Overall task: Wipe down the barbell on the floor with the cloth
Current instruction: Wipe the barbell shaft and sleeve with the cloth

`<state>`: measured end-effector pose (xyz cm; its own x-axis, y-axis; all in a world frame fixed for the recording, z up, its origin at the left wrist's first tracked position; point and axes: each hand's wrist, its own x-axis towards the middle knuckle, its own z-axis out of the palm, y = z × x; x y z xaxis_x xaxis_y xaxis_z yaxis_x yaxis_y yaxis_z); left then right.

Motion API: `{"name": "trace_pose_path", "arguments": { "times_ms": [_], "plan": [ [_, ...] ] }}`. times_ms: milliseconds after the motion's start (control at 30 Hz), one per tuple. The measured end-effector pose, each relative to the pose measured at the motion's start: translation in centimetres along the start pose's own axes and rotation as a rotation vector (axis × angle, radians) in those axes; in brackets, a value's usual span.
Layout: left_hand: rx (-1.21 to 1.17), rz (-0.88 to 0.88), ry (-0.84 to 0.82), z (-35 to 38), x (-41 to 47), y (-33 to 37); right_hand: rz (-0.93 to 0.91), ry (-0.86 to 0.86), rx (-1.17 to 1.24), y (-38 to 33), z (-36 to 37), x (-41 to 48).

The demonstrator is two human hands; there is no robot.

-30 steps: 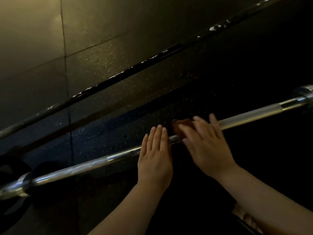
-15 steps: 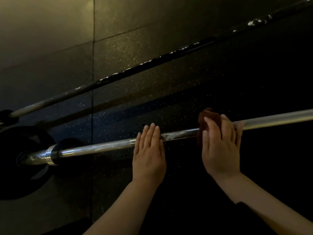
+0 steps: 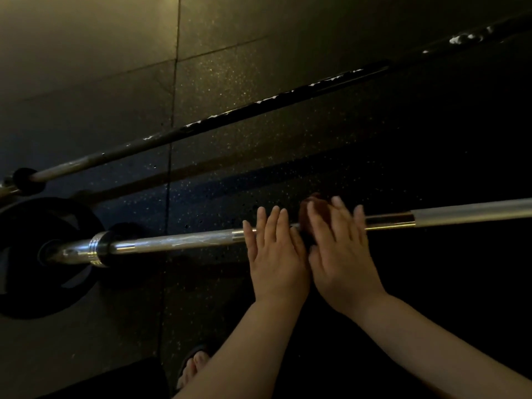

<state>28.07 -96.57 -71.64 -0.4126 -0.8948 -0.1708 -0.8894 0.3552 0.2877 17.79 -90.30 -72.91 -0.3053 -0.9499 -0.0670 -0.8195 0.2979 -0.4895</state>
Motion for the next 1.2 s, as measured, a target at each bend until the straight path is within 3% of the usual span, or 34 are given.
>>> {"name": "trace_pose_path", "arguments": {
  "times_ms": [100, 167, 300, 433, 533, 633, 667, 767, 833, 933, 1000, 1133, 1200],
  "plan": [
    [-0.111, -0.066, 0.081, 0.2, -0.3, 0.9, -0.106, -0.087, 0.231, 0.8, -1.5, 1.2],
    [-0.155, -0.007, 0.118, 0.5, -0.5, 2.0, -0.046, 0.008, 0.310, 2.0, -1.9, 1.3],
    [-0.147, 0.152, -0.002, 1.7, 0.5, 3.9, 0.087, 0.111, 0.252, 3.4, -1.7, 1.0],
    [-0.017, 0.270, 0.088, 1.9, 0.5, 0.1, 0.031, 0.117, 0.068, 3.3, -0.9, 0.8],
    [-0.093, 0.036, 0.260, 1.3, 0.7, -3.4, 0.024, 0.124, -0.028, 3.2, -0.3, 0.8],
    [-0.138, -0.212, 0.251, 1.3, 1.3, -1.0, 0.016, 0.156, -0.050, 3.0, 0.2, 0.9],
    [-0.140, -0.179, 0.220, 1.3, 1.3, 0.6, 0.011, 0.164, -0.052, 3.0, 0.3, 0.9],
    [-0.098, 0.170, 0.082, 1.1, 0.6, 2.3, 0.002, 0.161, -0.072, 3.2, 0.0, 0.9],
    [-0.043, 0.235, 0.096, 0.7, 0.6, -0.1, 0.006, 0.144, -0.088, 3.5, -0.4, 0.8],
    [-0.175, -0.130, 0.241, -0.2, 1.0, -3.5, 0.017, 0.142, -0.077, 3.2, -0.1, 0.9],
    [-0.208, -0.261, 0.221, -0.1, 1.2, -2.5, 0.020, 0.158, -0.070, 2.8, 0.4, 0.9],
    [-0.169, 0.120, 0.116, 0.8, 0.4, -0.1, -0.006, 0.181, -0.109, 2.7, 0.3, 0.9],
    [-0.146, 0.155, 0.139, 0.2, 0.8, -2.5, -0.004, 0.186, -0.110, 3.0, 0.0, 0.9]
  ]
}}
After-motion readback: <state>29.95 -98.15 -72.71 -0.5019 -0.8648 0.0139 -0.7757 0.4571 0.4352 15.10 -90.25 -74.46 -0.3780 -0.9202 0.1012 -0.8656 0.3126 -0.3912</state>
